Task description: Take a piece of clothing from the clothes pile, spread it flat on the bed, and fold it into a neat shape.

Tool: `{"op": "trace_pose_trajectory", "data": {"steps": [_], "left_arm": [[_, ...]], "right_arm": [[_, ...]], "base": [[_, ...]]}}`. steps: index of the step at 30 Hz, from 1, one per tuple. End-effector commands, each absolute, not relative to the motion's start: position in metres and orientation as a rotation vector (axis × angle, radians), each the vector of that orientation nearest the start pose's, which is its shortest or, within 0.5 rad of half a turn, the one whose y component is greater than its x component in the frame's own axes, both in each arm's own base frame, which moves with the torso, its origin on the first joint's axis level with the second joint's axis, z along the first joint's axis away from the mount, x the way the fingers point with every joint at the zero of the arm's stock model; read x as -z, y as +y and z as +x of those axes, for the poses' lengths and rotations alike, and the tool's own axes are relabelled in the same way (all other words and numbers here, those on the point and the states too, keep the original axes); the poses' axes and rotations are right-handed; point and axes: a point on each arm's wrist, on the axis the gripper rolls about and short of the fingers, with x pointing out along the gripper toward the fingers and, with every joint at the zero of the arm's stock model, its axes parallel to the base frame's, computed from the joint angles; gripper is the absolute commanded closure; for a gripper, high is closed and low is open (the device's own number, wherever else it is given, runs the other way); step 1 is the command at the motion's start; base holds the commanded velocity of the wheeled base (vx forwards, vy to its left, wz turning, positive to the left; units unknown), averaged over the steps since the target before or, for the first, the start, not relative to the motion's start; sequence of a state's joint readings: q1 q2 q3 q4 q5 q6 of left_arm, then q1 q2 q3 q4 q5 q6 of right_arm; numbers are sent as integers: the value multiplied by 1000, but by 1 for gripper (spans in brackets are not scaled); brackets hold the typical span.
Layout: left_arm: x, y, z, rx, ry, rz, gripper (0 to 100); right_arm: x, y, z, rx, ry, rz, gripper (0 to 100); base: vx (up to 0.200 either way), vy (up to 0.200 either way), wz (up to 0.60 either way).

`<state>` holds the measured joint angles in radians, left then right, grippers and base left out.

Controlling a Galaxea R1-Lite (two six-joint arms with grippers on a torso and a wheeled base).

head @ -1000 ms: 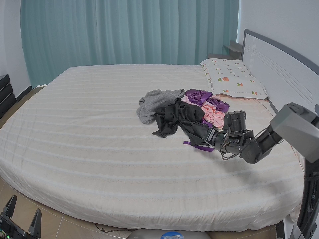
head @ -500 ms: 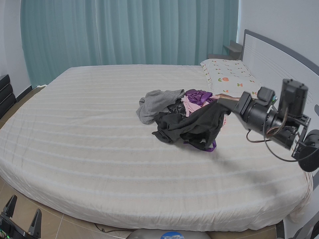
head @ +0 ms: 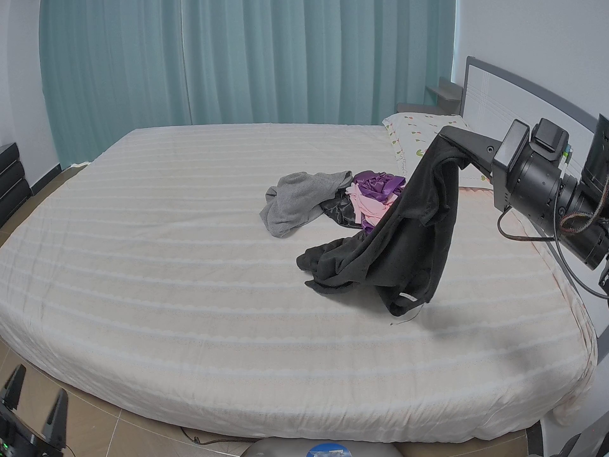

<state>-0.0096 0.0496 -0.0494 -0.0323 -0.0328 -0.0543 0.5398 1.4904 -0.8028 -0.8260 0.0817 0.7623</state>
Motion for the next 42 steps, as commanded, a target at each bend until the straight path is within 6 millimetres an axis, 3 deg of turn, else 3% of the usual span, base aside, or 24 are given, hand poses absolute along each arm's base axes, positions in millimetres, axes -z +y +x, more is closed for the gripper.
{"op": "trace_pose_trajectory", "data": {"steps": [1,6,9,13,16,23,30,33,36,38,42], "left_arm": [[-150,-3,3,121,47,-146,0],[-136,-7,39,266,322,-113,0],[-131,-9,49,301,398,-113,0],[-116,-20,79,424,647,-126,0],[-109,-26,99,453,729,-121,0],[-91,-43,147,495,768,-113,0],[-73,-79,187,559,859,-155,0],[-62,-103,214,585,853,-169,0],[-55,-113,228,591,839,-163,0],[-41,-128,249,587,823,-149,0],[-24,-149,268,575,808,-117,0]], "right_arm": [[-259,141,221,-656,119,762,100],[-256,143,222,-651,125,755,100],[-259,142,221,-652,114,758,100],[-270,139,220,-660,73,767,100],[-272,142,220,-671,68,765,100],[-275,144,220,-673,50,743,100],[-271,145,224,-665,62,740,100],[-270,146,225,-665,66,739,100],[-273,147,226,-668,57,741,100],[-273,148,228,-667,60,740,100],[-275,148,229,-669,52,742,100]], "base": [[0,0,0],[0,0,0],[0,0,0],[0,0,0],[0,0,0],[0,0,0],[0,0,0],[0,0,0],[0,0,0],[0,0,0],[0,0,0]]}}
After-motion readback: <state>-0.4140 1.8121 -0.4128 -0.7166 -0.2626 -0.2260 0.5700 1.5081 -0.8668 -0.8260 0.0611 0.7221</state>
